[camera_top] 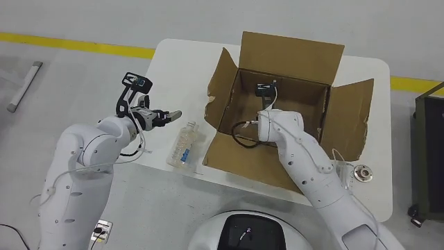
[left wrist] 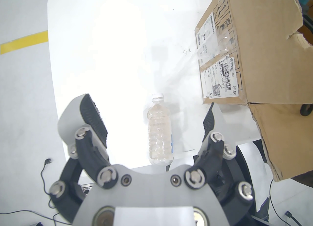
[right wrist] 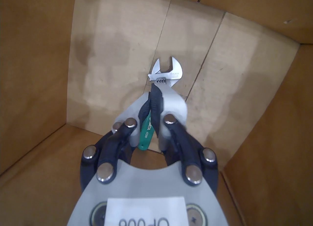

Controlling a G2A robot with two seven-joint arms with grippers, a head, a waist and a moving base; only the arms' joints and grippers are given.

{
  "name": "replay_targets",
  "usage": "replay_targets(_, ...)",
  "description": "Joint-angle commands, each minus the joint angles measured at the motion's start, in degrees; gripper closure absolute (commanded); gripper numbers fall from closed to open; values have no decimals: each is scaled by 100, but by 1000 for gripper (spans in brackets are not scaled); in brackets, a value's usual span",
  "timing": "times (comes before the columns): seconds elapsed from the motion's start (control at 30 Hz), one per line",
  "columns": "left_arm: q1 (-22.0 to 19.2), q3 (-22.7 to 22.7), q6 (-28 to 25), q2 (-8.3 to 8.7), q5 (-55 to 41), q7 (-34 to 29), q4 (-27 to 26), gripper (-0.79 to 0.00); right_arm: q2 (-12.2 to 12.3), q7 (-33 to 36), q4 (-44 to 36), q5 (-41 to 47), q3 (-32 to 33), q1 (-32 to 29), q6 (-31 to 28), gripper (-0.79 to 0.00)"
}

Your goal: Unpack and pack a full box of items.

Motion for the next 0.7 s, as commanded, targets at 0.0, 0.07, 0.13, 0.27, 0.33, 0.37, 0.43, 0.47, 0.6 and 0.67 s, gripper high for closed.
replay_targets(0.0,0,0,0,0,0,0,0,-785,-54,30,122,-83,16,54,-30,-259)
replay_targets(0.07,0,0,0,0,0,0,0,-785,-101,88,190,-177,52,68,-87,-277)
replay_targets(0.13,0,0,0,0,0,0,0,-785,-138,165,218,-307,96,54,-164,-286)
replay_targets(0.27,0,0,0,0,0,0,0,-785,-211,327,211,-537,184,-31,-327,-289)
replay_targets(0.33,0,0,0,0,0,0,0,-785,-247,403,174,-627,231,-83,-402,-305)
replay_targets(0.37,0,0,0,0,0,0,0,-785,-264,434,154,-673,258,-105,-433,-326)
replay_targets(0.43,0,0,0,0,0,0,0,-785,-300,484,154,-760,309,-141,-483,-351)
replay_targets(0.47,0,0,0,0,0,0,0,-785,-319,497,156,-797,332,-156,-496,-348)
replay_targets(0.6,0,0,0,0,0,0,0,-785,-400,543,238,-923,392,-189,-543,-363)
replay_targets(0.67,0,0,0,0,0,0,0,-785,-442,555,294,-978,408,-190,-555,-357)
